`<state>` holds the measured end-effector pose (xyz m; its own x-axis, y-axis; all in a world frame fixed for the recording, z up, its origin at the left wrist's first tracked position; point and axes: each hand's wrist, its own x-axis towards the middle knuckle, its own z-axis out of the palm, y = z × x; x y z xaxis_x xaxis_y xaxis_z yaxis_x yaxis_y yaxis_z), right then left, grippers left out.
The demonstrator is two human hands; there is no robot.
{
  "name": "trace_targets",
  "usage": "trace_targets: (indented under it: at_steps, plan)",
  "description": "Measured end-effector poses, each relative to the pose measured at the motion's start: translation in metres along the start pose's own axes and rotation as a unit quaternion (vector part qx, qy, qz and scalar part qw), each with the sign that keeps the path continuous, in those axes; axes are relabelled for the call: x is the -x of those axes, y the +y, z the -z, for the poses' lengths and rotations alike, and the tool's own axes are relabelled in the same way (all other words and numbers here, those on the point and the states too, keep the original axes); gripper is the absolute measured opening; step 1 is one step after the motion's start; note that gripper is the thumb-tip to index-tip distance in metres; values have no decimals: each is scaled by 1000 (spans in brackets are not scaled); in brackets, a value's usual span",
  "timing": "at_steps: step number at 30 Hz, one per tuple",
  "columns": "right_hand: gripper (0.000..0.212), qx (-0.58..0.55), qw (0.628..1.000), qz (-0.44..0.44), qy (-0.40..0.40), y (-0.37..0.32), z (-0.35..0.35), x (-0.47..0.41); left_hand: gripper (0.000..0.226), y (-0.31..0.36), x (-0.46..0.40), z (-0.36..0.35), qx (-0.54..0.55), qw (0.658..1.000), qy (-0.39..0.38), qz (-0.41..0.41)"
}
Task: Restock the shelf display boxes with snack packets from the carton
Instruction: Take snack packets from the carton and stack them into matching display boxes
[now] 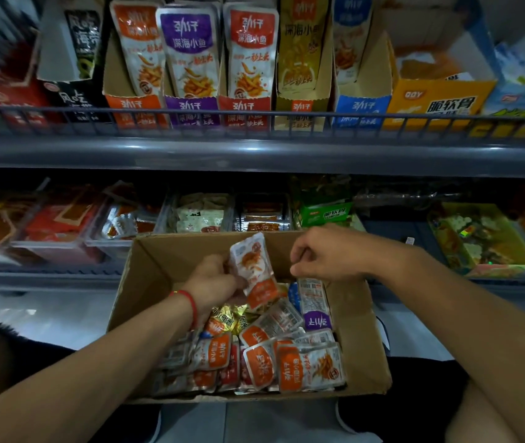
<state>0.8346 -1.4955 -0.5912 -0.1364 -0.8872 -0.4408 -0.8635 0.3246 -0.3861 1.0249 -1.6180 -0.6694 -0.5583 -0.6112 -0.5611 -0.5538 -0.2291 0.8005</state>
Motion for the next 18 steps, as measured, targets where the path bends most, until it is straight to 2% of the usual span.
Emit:
trace_targets:
  at_steps: [2, 4, 6, 8, 11, 13, 16, 18]
  plan:
    - [45, 30, 999, -30, -15, -9, -6, -3, 32, 7, 18, 0, 105, 994, -18, 4]
    - [49, 7, 999, -45, -21, -17, -9, -4, 30, 14, 32, 1, 179, 983, -37, 1]
    - [36, -109, 993, -39, -26, -21, -8, -2, 31, 20, 42, 6, 255, 966, -48, -7]
    - [27, -254, 967, -23, -23, -24, -5, 1, 35, 27, 49, 11, 304, 951, -57, -19]
    - [26, -366, 930, -1, 32, -28, 2, 9, 41, 39, 58, 22, 318, 944, -73, -44]
    - [25, -375, 926, 14, 51, -30, 8, 13, 40, 47, 62, 31, 310, 946, -63, -69]
    - [24, -375, 925, 20, 61, -33, 14, 19, 36, 56, 66, 43, 229, 965, -24, -121]
    - [19, -406, 906, 17, 116, -36, 16, 21, 40, 60, 70, 49, 195, 969, -10, -149]
